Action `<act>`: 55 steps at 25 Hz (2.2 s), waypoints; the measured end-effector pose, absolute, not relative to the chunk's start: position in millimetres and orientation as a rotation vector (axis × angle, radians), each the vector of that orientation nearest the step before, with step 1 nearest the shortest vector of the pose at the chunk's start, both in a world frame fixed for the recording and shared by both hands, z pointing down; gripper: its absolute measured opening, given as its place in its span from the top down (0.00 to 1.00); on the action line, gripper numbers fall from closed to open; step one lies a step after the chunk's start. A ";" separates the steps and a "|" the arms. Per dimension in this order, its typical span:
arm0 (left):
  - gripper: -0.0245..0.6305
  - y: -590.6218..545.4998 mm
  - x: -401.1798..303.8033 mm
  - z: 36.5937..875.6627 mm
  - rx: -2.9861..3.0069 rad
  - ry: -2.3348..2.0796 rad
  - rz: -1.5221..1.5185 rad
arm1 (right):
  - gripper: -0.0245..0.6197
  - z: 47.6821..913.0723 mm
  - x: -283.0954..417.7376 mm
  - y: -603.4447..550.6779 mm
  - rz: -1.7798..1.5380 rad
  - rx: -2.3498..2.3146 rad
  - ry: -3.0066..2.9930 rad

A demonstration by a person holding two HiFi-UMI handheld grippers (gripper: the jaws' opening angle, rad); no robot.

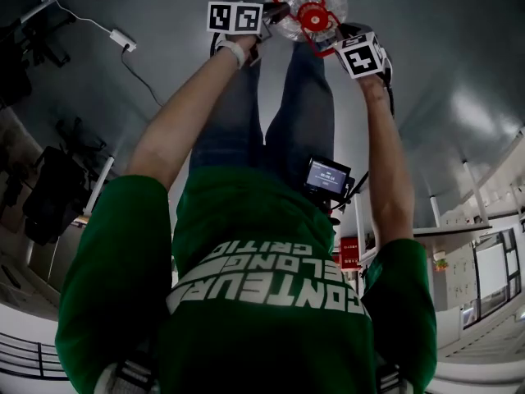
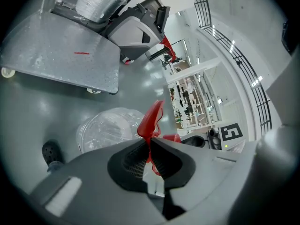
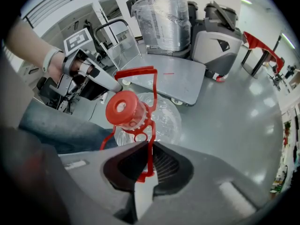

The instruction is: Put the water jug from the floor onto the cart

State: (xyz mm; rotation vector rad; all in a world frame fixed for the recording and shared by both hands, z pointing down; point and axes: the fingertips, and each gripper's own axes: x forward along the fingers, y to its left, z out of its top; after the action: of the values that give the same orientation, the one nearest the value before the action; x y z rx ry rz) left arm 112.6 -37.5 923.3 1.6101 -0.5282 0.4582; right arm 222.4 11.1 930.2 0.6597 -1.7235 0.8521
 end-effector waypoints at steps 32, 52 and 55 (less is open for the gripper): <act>0.93 -20.4 72.2 662.4 1.746 -0.493 0.087 | 0.93 666.7 188.5 22.1 0.579 0.812 -1.882; 0.93 -37.6 38.2 617.4 1.754 -0.557 -0.009 | 0.93 629.3 156.4 -3.1 0.472 0.723 -1.957; 0.93 -54.3 13.8 621.8 1.742 -0.613 -0.043 | 0.93 637.1 134.2 -25.4 0.481 0.681 -1.997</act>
State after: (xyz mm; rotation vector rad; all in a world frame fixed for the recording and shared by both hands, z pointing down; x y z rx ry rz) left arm 13.8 -54.3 621.8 1.7418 -0.6129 -0.0429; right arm 134.2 -25.4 637.1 0.6808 -1.9974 0.4811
